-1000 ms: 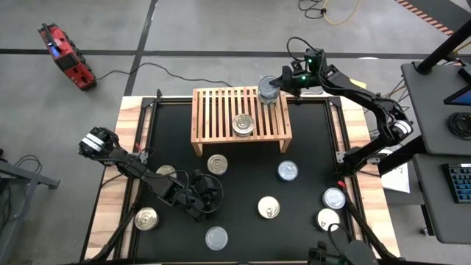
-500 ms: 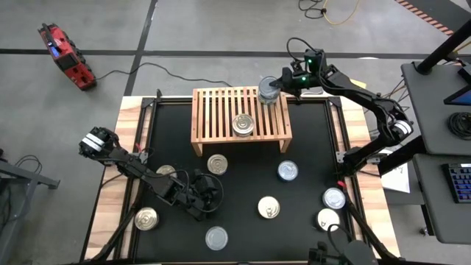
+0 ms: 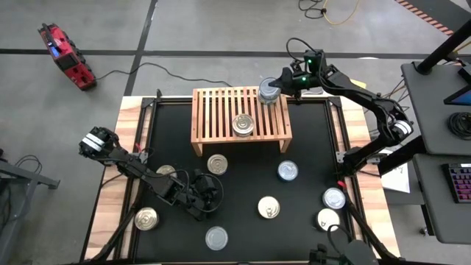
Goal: Stack canned seafood by type on shelf
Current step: Stack the green white tuna can on top of the green white tuna can on the shelf, then put the green blue tuna can on the shelf
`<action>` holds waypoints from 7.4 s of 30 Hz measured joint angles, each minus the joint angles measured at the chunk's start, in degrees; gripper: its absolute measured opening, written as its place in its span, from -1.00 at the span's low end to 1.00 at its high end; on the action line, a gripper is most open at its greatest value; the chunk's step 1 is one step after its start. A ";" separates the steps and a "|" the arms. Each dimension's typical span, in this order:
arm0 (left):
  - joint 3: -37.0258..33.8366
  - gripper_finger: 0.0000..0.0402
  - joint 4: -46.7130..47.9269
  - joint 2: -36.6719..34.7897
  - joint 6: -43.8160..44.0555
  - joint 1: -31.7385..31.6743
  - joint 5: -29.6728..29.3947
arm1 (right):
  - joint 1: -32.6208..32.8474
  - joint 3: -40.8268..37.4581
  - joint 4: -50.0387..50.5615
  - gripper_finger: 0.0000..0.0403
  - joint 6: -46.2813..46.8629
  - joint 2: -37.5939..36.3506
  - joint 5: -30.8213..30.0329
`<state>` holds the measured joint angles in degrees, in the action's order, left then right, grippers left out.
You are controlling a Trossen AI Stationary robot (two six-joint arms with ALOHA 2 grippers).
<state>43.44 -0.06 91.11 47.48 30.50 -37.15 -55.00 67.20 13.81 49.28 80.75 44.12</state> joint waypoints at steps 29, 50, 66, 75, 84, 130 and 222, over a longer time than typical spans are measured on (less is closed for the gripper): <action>0.00 -1.00 0.07 0.00 -0.22 -0.46 0.13 | 2.18 1.55 2.84 0.52 -3.26 0.15 -5.18; 0.00 -1.00 0.02 0.00 -0.22 -0.46 0.28 | 2.01 1.86 6.97 0.45 -5.42 -0.15 -5.57; 0.00 -1.00 0.13 0.00 -0.20 -0.46 0.28 | 1.73 1.86 7.55 0.47 -7.44 -0.70 -5.75; 0.00 -1.00 0.16 0.00 -0.20 -0.46 0.28 | 1.73 1.86 8.80 0.47 -9.54 -0.87 -7.54; 0.00 -1.00 0.36 0.00 -0.20 -0.46 0.28 | 1.73 1.86 9.87 0.44 -17.50 -1.05 -8.35; 0.00 -1.00 1.18 0.00 1.49 -0.65 0.13 | 7.11 1.77 9.61 0.36 -19.29 -2.03 -20.09; 17.48 -1.00 39.05 -14.49 0.56 -1.00 31.21 | 28.66 1.46 34.30 0.04 -15.83 -24.14 -9.14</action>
<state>60.92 39.00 76.62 48.04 29.50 -5.94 -26.34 68.66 48.11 33.45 56.61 34.98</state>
